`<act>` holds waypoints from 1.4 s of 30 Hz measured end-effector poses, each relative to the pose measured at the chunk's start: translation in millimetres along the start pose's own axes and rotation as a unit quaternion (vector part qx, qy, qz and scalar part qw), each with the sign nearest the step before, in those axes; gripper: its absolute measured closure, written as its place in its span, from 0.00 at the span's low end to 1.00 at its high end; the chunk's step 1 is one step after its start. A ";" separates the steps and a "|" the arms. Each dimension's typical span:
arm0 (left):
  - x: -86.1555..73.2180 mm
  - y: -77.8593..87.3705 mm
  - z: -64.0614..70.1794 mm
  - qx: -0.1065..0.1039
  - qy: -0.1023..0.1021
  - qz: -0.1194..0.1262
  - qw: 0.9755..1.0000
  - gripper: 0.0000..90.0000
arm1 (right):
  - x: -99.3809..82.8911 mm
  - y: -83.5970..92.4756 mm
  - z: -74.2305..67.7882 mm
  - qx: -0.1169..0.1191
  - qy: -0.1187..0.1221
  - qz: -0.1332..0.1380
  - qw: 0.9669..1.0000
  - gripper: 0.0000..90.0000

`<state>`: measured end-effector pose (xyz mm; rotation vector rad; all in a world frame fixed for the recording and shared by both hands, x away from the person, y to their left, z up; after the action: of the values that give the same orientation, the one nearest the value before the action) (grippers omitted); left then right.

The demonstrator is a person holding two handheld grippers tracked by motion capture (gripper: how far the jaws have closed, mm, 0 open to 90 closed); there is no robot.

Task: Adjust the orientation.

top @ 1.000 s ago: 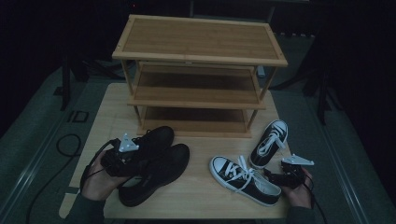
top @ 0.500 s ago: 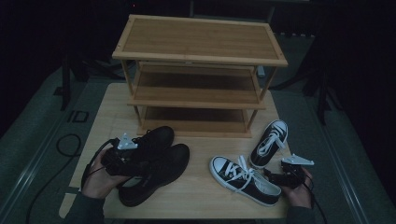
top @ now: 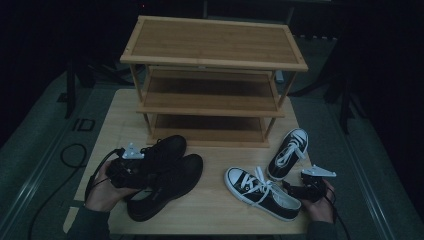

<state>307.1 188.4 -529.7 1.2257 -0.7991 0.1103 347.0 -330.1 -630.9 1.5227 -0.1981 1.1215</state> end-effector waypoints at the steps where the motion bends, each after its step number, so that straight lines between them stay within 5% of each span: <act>1: -0.4 -0.5 -0.5 0.001 0.001 -0.001 1.000 0.29 | 0.0 0.0 0.0 0.000 0.000 0.000 1.000 0.13; 7: -3.3 -6.0 -2.2 0.003 -0.002 -0.017 1.000 0.31 | 0.0 0.0 0.0 0.000 0.000 0.000 1.000 0.13; 15: -5.4 -8.8 -4.7 0.015 -0.006 -0.029 0.999 0.45 | 0.1 -0.1 0.0 0.000 0.000 0.000 1.000 0.13; 25: -10.5 -20.8 -3.3 0.041 -0.026 -0.075 0.996 0.56 | 0.1 -0.1 0.0 0.000 0.001 0.000 1.000 0.13; 34: -9.3 -21.1 -2.1 0.029 -0.022 -0.069 0.997 0.90 | 0.2 -0.2 0.0 0.001 0.000 0.001 1.000 0.13; 42: -9.0 -19.7 -2.7 0.022 -0.015 -0.061 0.998 0.93 | 0.2 -0.2 0.0 0.001 0.000 0.001 1.000 0.13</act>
<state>311.4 186.5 -551.0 1.3178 -0.7492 0.0101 347.2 -330.0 -630.9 1.5234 -0.1975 1.1234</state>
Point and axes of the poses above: each handheld gripper's, and its own axes: y roughly backward along the jaws, x roughly out of its top, z roughly to its right, the point moved 7 cm from there along -y, roughly forward along the jaws, and after that the axes turned 11 degrees about y, right-handed, at the moved point
